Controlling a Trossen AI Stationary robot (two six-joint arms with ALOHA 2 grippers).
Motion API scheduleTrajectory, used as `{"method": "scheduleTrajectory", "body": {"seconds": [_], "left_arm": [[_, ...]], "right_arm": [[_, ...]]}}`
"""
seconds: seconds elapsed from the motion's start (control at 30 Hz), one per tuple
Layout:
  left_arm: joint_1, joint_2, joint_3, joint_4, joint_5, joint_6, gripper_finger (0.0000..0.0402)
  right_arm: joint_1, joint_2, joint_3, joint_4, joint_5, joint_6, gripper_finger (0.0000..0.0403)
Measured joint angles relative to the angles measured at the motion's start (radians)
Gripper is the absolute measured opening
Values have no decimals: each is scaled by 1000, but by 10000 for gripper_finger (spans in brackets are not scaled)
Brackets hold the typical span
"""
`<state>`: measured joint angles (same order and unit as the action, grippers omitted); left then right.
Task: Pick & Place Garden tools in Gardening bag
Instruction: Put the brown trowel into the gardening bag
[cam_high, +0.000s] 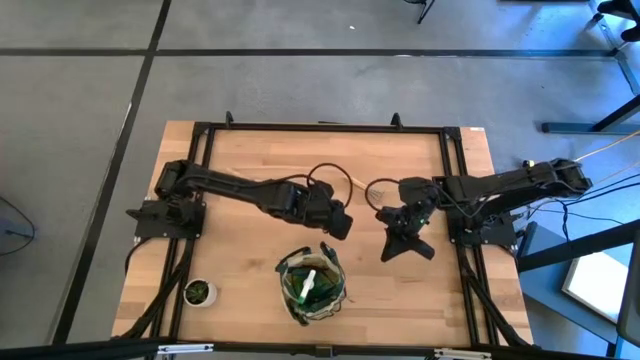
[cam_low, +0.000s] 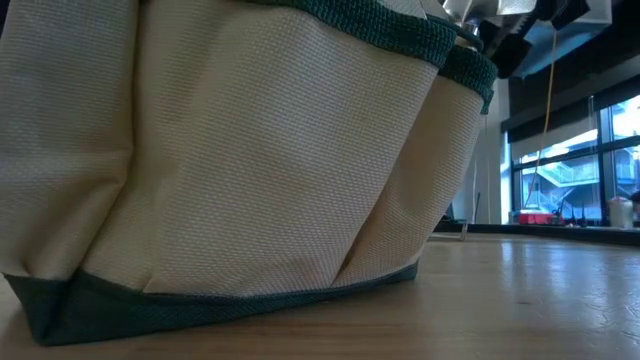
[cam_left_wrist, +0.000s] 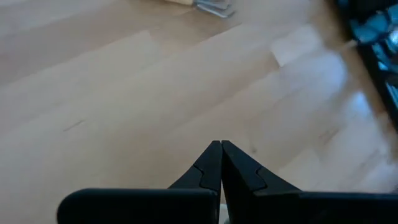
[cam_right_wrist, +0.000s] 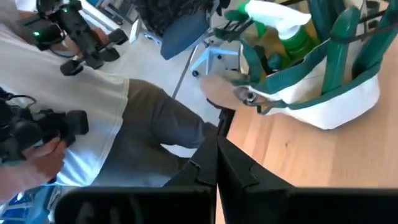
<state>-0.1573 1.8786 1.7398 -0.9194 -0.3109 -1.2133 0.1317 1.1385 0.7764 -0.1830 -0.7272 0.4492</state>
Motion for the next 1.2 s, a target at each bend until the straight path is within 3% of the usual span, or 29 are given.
{"method": "scheduleTrajectory", "body": {"seconds": [0.37,0.67,0.83,1.07,1.2], "left_arm": [[-12,-42,-166,15,-10,-192,1],[-10,-316,-562,189,-21,-390,1],[21,-475,-741,181,-39,-477,2],[157,-639,-889,138,-2,-393,2],[246,-689,-916,136,51,-216,2]], "right_arm": [[-66,-9,-5,-39,5,-52,3],[-112,-9,-5,-63,-26,-76,3],[-145,-9,-5,-61,-36,-91,3],[-213,-9,-4,-56,-21,-61,3],[-267,-8,-4,-58,141,67,3]]}}
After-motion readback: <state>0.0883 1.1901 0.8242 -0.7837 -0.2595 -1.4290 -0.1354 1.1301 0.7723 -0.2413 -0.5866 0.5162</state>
